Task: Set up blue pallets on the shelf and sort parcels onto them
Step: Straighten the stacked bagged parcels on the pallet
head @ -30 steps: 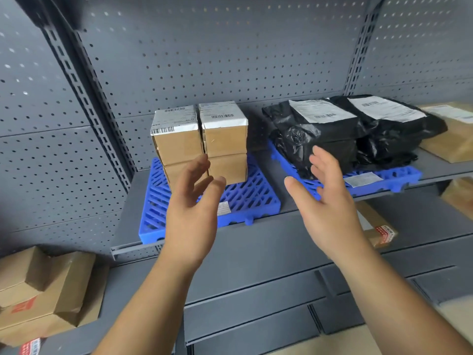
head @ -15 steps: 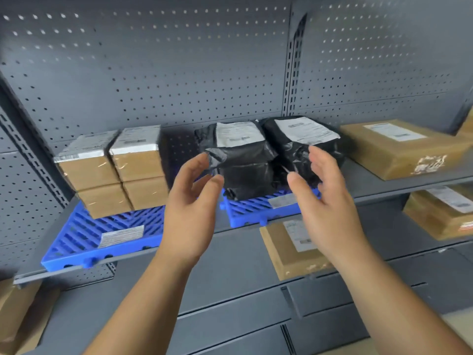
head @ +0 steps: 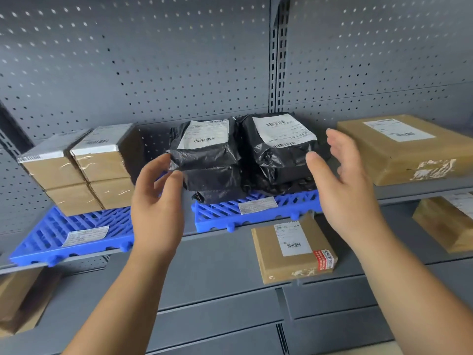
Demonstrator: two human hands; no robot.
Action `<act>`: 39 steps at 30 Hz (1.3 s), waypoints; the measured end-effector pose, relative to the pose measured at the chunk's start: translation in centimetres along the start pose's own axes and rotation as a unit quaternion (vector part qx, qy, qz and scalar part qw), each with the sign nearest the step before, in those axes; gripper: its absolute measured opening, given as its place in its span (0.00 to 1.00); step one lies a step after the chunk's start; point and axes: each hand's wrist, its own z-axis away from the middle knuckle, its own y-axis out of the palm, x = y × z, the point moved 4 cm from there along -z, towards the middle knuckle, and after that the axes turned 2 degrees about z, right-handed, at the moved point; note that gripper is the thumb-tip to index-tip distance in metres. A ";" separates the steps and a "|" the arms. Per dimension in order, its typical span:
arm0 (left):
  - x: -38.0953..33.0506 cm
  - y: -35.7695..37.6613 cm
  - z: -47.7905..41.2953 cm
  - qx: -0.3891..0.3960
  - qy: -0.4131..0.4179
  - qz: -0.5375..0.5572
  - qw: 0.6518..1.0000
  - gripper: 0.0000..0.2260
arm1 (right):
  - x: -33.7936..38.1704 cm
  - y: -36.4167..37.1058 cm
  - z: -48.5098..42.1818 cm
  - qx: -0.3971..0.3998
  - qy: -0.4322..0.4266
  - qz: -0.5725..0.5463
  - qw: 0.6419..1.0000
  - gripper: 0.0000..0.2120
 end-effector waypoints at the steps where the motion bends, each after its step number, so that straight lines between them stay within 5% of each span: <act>1: 0.1 0.0 -0.6 -0.009 0.003 -0.001 1.000 0.15 | -0.3 0.1 -0.6 -0.002 0.003 0.001 1.000 0.30; 8: 2.2 -1.0 -6.7 -0.044 -0.028 0.033 0.998 0.16 | -1.1 0.5 -5.2 -0.040 0.022 -0.024 0.999 0.32; 16: 5.0 -0.2 -10.2 0.005 -0.110 0.047 0.993 0.18 | -3.4 1.7 -9.3 -0.065 0.062 -0.067 0.994 0.15; 21: 7.0 1.1 -10.0 0.027 -0.182 0.096 0.978 0.18 | -6.2 1.5 -10.6 -0.077 0.092 -0.098 0.988 0.16; 29: 9.0 3.3 -10.4 0.075 -0.247 0.295 0.920 0.24 | -9.3 1.1 -12.1 0.032 0.190 -0.255 0.948 0.26; 39: 9.6 5.0 -10.1 0.117 -0.270 0.344 0.892 0.26 | -10.9 4.2 -11.6 0.138 0.245 -0.362 0.888 0.28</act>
